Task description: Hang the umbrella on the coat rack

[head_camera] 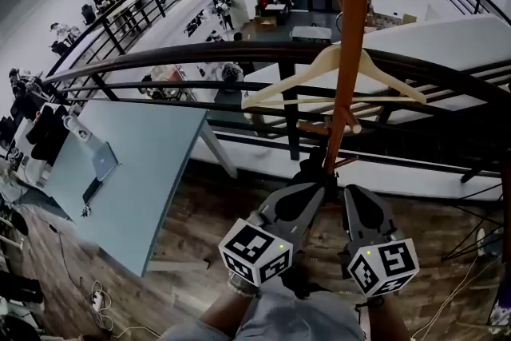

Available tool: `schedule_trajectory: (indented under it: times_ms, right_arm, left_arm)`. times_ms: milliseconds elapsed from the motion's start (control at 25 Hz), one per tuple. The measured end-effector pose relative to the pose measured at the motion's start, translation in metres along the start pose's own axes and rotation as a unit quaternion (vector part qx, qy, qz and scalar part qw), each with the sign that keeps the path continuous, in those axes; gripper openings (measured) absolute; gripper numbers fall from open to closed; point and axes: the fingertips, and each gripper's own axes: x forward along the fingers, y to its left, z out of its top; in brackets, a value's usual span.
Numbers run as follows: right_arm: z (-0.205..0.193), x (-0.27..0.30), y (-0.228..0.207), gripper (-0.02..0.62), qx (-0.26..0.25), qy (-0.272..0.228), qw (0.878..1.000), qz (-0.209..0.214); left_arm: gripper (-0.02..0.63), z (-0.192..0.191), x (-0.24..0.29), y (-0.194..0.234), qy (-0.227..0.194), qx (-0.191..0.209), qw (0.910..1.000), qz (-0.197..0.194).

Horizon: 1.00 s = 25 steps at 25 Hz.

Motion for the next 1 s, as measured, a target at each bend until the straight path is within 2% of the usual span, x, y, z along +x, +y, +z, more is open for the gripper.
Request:
schedule_trajectory:
  times_ms: [520,1000]
  right_arm:
    - [0.002,-0.064,0.018,0.005,-0.014,-0.002,0.999,0.051]
    - [0.017,-0.063,0.042,0.002,-0.006,-0.017,0.998,0.057]
  left_arm:
    - [0.003,0.0,-0.033,-0.06,-0.021,0.008,0.9985,0.051]
    - [0.003,0.015,-0.051,-0.067,-0.017,0.035,0.9985,0.039]
